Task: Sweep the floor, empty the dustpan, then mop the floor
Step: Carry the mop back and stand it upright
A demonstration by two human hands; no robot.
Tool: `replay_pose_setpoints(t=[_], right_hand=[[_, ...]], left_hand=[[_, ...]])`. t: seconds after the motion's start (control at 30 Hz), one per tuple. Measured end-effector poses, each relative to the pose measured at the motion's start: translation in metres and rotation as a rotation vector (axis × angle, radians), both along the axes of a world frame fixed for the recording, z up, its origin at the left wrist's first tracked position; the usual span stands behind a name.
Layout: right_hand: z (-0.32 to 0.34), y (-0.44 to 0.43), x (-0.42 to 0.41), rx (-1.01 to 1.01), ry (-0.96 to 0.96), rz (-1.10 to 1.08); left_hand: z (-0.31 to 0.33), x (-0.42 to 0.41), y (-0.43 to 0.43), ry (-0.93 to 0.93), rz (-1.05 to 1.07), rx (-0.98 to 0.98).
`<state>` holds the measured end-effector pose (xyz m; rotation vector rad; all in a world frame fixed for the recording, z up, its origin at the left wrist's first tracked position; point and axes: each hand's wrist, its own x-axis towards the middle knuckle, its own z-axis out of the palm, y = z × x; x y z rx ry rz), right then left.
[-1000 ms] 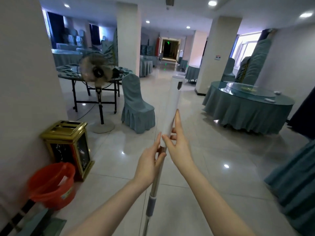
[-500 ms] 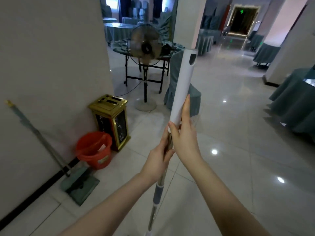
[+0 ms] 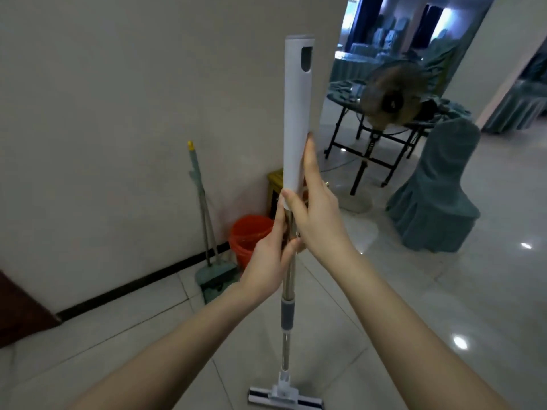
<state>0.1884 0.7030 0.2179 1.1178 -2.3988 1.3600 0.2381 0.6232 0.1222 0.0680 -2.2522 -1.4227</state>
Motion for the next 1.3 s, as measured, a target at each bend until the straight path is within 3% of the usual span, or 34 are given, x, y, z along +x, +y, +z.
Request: replay_pose_setpoints(t=[0.43,0.67,1.3], right_hand=[[0.021,-0.243,0.005,0.019,0.036,0.347],[0.022,-0.394,0.008,-0.03,-0.012,0.419],[-0.037,-0.707,-0.034,0.024,-0.167,0.785]], left_hand=[[0.007,0.026,-0.231,0.091,0.34,-0.073],[-0.001,0.031,-0.371,0.125,0.525,-0.153],[-0.038,0.015,-0.633,-0.066,0.927,-0.093]])
